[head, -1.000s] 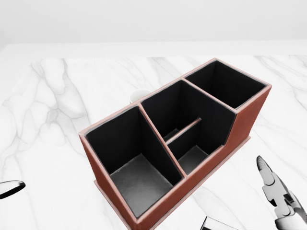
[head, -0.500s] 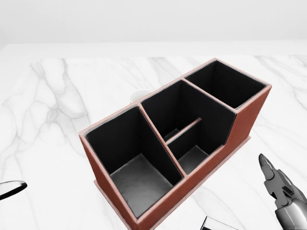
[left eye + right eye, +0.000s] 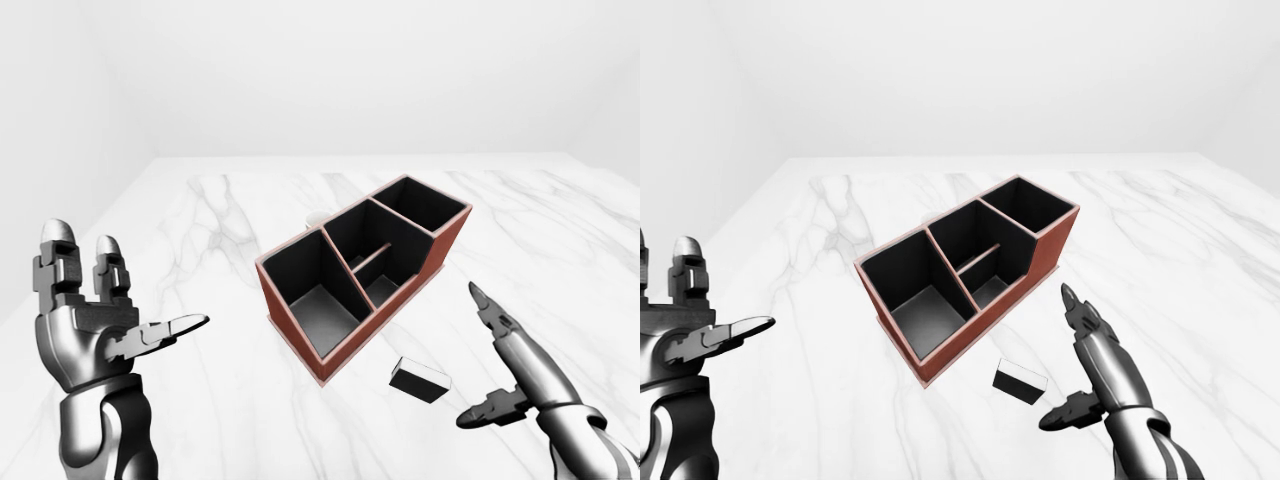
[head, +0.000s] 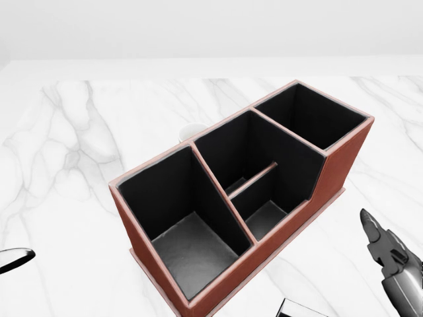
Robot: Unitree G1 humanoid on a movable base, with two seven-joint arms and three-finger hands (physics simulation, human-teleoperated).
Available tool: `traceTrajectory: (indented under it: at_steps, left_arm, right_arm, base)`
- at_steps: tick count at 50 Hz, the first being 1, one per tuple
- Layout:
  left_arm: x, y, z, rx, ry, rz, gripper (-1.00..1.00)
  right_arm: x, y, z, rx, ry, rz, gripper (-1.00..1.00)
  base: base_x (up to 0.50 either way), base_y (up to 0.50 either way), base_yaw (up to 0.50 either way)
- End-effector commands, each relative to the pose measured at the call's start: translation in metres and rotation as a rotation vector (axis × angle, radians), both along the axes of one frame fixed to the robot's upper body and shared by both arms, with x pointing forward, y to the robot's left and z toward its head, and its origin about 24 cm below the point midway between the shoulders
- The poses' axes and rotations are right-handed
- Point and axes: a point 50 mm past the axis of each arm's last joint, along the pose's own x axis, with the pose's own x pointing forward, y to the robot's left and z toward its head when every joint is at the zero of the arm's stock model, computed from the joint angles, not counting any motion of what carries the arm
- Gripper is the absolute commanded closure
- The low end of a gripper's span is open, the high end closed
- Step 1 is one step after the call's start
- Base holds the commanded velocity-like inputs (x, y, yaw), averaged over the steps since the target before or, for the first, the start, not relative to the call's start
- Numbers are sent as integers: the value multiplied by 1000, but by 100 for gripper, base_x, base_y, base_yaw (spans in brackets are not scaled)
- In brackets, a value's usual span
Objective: Pick up the book and place it in the left compartment of the caddy.
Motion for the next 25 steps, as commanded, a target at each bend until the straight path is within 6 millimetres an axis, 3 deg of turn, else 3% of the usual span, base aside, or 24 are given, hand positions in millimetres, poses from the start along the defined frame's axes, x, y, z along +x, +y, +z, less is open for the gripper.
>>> traceTrajectory:
  at_steps: [1, 25]
  left_arm:
    - [0, 1, 1, -1, -5, 4, -100]
    - [-1, 0, 1, -2, -3, 2, -100]
  right_arm:
    - [6, -4, -6, -2, 26, 6, -100]
    - [21, 2, -31, 32, 123, 76, -100]
  base:
    - [0, 0, 0]
    - [0, 0, 0]
